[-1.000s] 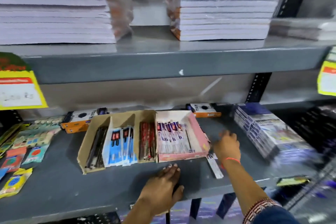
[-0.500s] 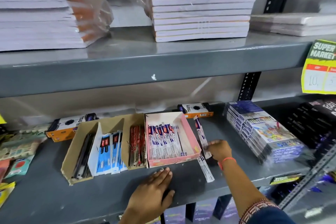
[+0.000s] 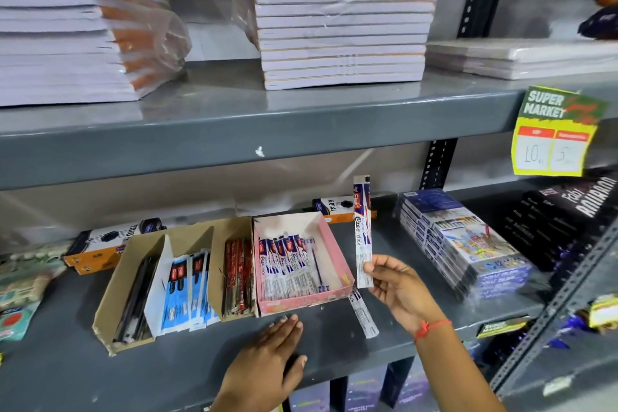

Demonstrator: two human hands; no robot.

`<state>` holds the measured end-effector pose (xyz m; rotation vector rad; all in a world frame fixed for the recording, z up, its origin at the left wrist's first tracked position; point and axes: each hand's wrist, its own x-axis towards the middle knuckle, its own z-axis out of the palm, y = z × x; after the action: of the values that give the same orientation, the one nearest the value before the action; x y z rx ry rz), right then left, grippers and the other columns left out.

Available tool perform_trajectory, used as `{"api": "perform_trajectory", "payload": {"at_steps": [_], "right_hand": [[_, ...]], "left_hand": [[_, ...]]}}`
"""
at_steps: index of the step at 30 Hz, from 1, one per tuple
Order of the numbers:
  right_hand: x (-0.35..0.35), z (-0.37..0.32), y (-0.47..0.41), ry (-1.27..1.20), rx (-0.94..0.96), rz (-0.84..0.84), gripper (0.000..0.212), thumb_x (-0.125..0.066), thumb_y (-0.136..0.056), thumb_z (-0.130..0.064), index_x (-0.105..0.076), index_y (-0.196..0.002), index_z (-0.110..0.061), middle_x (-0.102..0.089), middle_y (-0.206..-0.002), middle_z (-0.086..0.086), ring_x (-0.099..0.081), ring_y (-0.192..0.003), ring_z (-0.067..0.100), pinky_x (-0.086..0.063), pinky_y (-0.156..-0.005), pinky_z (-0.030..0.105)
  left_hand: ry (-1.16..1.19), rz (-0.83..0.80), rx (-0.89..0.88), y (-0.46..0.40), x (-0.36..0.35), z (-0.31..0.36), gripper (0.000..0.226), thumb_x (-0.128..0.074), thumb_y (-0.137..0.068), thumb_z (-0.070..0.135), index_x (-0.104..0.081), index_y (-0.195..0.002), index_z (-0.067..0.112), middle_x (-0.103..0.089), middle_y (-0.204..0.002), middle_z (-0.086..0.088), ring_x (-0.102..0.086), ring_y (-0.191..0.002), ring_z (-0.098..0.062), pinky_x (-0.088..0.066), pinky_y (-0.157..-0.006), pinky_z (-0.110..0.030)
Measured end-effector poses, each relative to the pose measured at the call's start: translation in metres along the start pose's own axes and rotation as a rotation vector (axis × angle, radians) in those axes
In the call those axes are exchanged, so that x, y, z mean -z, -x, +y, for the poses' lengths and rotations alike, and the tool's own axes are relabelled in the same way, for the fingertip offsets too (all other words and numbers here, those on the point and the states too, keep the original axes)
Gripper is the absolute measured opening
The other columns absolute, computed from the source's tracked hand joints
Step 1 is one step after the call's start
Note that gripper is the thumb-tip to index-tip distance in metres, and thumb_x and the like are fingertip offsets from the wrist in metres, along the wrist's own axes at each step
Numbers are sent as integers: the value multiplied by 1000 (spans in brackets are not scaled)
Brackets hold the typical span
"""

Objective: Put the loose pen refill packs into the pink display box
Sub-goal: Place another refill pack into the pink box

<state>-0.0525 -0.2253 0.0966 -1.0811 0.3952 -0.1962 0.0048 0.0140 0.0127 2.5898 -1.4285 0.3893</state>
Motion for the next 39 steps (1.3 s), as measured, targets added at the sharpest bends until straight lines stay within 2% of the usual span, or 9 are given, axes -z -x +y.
{"api": "perform_trajectory", "payload": {"at_steps": [11, 19, 22, 24, 25, 27, 29, 35, 39], "right_hand": [[-27, 6, -1, 34, 0, -98, 19, -56, -83, 10, -67, -77, -5, -75, -63, 1, -67, -55, 12, -54, -47, 17], [-136, 34, -21, 403, -5, -296, 29, -60, -80, 13, -58, -75, -16, -64, -57, -4, -57, -49, 5, -48, -49, 16], [-180, 50, -26, 503, -5, -327, 32, -57, -81, 14, -54, -77, -18, -58, -66, 3, -52, -56, 12, -46, -49, 17], [-195, 58, -30, 550, 22, -289, 32, -58, -81, 13, -53, -76, -18, -56, -69, 4, -51, -59, 15, -44, -53, 23], [-201, 62, -33, 556, 36, -265, 32, -57, -81, 14, -52, -76, -18, -56, -70, 5, -51, -60, 16, -43, -54, 25], [-202, 67, -40, 506, 59, -195, 35, -54, -80, 17, -53, -74, -17, -54, -69, 7, -49, -58, 18, -41, -52, 26], [-193, 66, -49, 448, 118, -64, 41, -49, -79, 22, -53, -71, -19, -52, -64, 7, -45, -54, 17, -36, -51, 25], [-141, 63, -72, 713, 128, 324, 27, -49, -77, 13, -60, -89, -8, -58, -76, 13, -48, -58, 21, -40, -56, 27], [-132, 72, -73, 1060, 55, 274, 29, -47, -78, 10, -64, -95, -6, -66, -105, 21, -63, -96, 36, -51, -90, 38]], "left_hand": [[-18, 64, -5, 6, 0, -3, 57, -77, -53, 61, -76, -98, 27, -71, -106, 12, -66, -95, -2, -49, -77, -13], [-21, 63, 258, 69, 28, -58, 56, -81, -44, 61, -77, -90, 29, -72, -99, 15, -68, -87, 0, -47, -63, -7], [-41, 98, 374, 101, 38, -85, 43, -52, -83, 55, -78, -92, 21, -73, -100, 7, -70, -86, -8, -50, -60, -12], [-124, 126, 398, 112, 36, -93, 69, -17, -98, 48, -77, -95, 15, -73, -103, 2, -70, -90, -12, -53, -64, -19], [-136, 142, 402, 115, 36, -96, 68, -17, -98, 48, -76, -97, 14, -73, -104, 2, -70, -91, -12, -53, -67, -20], [-74, 101, 406, 117, 38, -99, 42, -53, -85, 49, -76, -98, 16, -72, -106, 3, -69, -93, -11, -53, -70, -20], [-23, 79, 408, 116, 35, -98, 47, -76, -62, 45, -76, -100, 18, -72, -107, 4, -69, -93, -11, -53, -68, -20], [1, 80, 422, 116, 35, -98, 49, -65, -61, 45, -75, -100, 16, -72, -106, 2, -69, -94, -14, -54, -72, -23], [24, 50, 454, 115, 42, -93, 46, -53, -71, 44, -75, -100, 15, -72, -107, 1, -69, -95, -15, -27, -98, -9]]}}
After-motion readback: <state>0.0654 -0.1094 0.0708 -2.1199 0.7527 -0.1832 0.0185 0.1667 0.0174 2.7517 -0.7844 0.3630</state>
